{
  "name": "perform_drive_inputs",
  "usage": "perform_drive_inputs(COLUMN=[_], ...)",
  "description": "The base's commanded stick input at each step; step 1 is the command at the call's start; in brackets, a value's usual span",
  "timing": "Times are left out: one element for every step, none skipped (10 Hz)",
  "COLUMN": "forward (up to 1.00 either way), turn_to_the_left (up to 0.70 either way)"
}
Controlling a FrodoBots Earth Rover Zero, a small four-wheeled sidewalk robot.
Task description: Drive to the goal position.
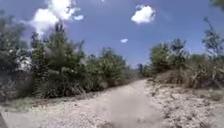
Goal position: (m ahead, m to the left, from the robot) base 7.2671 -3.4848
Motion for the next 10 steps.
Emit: perform_drive_inputs(forward=[0.45, 0.45, 0.45, 0.45, 0.45, 0.45, 0.45, 0.45, 0.45, 0.45], turn_to_the_left=[0.0, 0.0, 0.0, 0.0, 0.0, 0.0, 0.0, -0.03, -0.14, -0.27])
